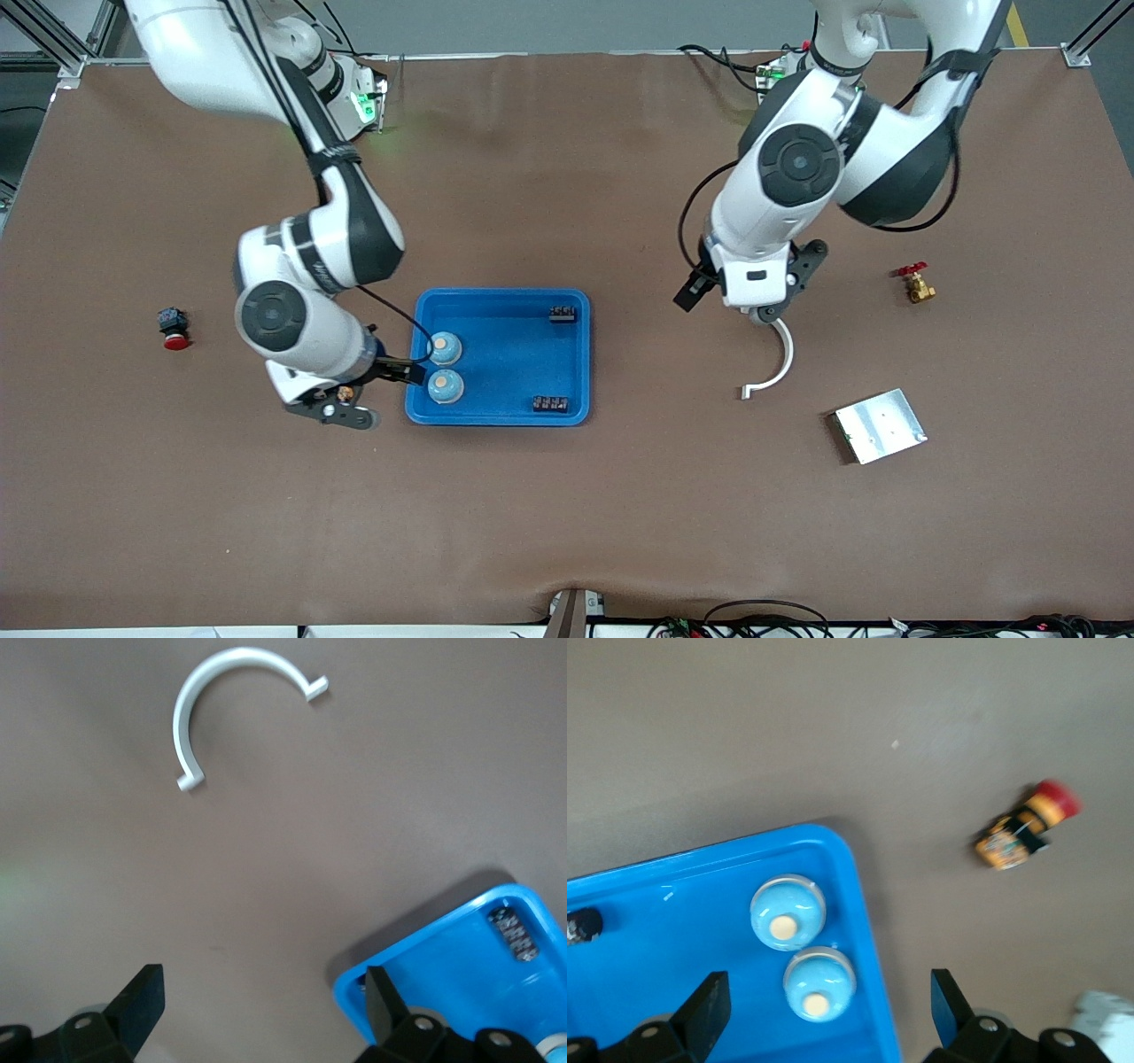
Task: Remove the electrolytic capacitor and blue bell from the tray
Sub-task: 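Grasp a blue bell with the right gripper while the left gripper reaches a capacitor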
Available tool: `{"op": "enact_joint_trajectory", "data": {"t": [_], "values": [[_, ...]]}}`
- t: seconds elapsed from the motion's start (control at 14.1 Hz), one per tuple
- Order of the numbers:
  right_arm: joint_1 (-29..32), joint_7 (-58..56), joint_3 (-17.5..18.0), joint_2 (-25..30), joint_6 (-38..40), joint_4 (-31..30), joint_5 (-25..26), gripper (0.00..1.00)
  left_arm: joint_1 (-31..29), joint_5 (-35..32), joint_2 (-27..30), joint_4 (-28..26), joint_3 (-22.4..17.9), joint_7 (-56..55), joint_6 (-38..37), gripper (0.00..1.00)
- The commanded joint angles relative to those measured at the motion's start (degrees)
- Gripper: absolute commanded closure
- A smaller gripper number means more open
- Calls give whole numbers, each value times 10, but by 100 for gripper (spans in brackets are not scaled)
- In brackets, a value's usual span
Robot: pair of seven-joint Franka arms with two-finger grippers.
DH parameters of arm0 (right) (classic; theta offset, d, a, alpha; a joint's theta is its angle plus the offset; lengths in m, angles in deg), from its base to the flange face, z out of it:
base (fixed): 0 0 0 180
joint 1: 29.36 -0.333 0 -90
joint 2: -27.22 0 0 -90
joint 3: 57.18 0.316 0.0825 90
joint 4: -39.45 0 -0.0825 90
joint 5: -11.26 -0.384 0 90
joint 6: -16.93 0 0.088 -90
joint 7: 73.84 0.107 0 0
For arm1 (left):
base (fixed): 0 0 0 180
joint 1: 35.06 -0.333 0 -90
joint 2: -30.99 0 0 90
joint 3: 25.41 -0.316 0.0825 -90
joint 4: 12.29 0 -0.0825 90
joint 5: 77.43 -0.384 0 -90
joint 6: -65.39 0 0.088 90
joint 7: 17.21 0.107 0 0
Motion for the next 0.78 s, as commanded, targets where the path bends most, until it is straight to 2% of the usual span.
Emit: {"op": "enact_joint_trajectory", "data": {"t": [0.0, 0.21, 0.36, 0.5, 0.71], "values": [[-10, 58, 11, 15, -34, -62, -4, 0, 31, -6, -38, 5, 1, -94, 28, 0], [-26, 211, 19, 15, -78, -91, -6, 0, 50, 0, -61, 9, 1, -177, 52, 0], [-20, 211, 27, 15, -80, -103, -6, 0, 57, -6, -78, 9, 1, -241, 83, 0], [-20, 220, 40, 15, -122, -133, -6, 0, 72, -8, -89, 12, 0, -289, 96, 0], [-19, 220, 40, 14, -146, -154, -6, 0, 94, -16, -103, 13, -2, -349, 110, 0]]}}
